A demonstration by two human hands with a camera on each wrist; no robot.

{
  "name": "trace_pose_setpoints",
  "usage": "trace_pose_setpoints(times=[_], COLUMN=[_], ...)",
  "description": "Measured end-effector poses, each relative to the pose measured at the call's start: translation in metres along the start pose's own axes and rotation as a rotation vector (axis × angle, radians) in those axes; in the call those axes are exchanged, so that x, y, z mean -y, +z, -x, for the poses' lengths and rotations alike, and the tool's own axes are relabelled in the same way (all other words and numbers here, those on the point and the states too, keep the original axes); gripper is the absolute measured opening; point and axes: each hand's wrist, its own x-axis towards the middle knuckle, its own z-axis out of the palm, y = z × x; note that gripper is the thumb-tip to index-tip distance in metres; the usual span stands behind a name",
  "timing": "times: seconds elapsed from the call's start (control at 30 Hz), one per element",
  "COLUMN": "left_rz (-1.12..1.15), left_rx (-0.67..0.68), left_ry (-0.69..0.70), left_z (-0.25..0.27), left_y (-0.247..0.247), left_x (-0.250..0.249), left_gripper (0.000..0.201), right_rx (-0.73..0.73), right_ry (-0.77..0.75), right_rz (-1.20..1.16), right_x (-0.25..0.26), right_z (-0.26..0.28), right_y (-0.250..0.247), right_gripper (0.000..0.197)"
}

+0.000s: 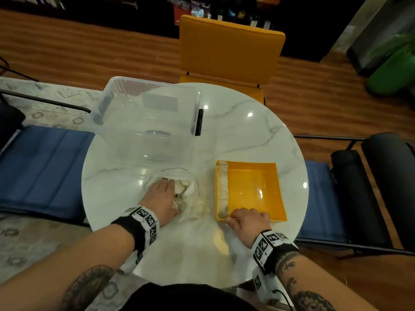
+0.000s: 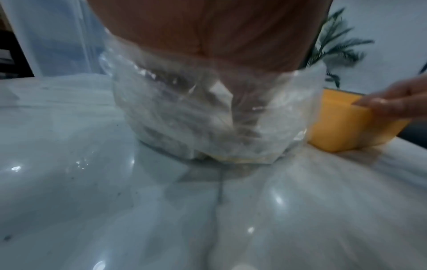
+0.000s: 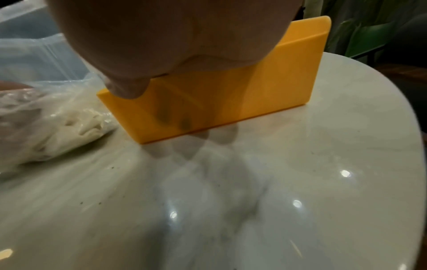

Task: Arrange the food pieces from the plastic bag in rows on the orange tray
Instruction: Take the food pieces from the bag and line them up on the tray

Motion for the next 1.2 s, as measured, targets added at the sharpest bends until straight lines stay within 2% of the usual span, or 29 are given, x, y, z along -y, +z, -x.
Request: trace_pose_setpoints(times=[0.07,0.23,0.33,0.43,0.53,0.6,0.77,0.93,1.03,1.1,1.2], left_rz=[-0.106,-0.195,-0.172,-0.157,-0.122,-0.199,-0.232,0.029,0.196,0.364,0.620], left_rx=[-0.025,-0.120,-0.135,-0.106,-0.107,-0.112,-0.114,-0.153,-0.235,-0.237,-0.163], left_ry=[0.017,0.119,0.159,0.194,0.223,0.246,0.231,0.192,0.154,0.061,-0.147], left_z=[-0.002,-0.008,-0.012,-0.010,-0.001,0.001,-0.009,-0.018,-0.016,-0.011,-0.003], left_y=[0.007,0.010,0.005,0.005,0.011,0.017,0.020,0.011,-0.001,-0.011,-0.027], left_x=[-0.002,0.005,0.009,0.006,0.005,0.004,0.000,0.001,-0.001,-0.002,-0.004], left_gripper=[0.084,0.042,0.027,0.030,0.050,0.061,0.061,0.033,0.022,0.018,0.023], right_rx=[0.022,0.028,0.025,0.029,0.024,0.015,0.019,0.026,-0.003,0.000,0.001], right_ry=[0.011,0.018,0.017,0.004,-0.007,-0.018,-0.027,-0.029,-0.028,-0.032,-0.036], right_rz=[0.007,0.017,0.005,-0.004,-0.006,-0.002,-0.021,-0.020,-0.025,-0.015,0.006], right_x=[0.001,0.001,0.000,-0.002,-0.001,-0.002,-0.004,-0.003,-0.003,-0.002,-0.002], right_z=[-0.002,-0.004,-0.005,-0.005,-0.005,-0.005,-0.003,-0.003,-0.002,-0.003,-0.003], right_y=[-0.001,-0.002,0.000,0.000,-0.001,0.000,-0.001,-0.001,-0.002,-0.002,-0.002], right_gripper=[0.044,0.045,0.045,0.046,0.045,0.045,0.044,0.044,0.044,0.044,0.045])
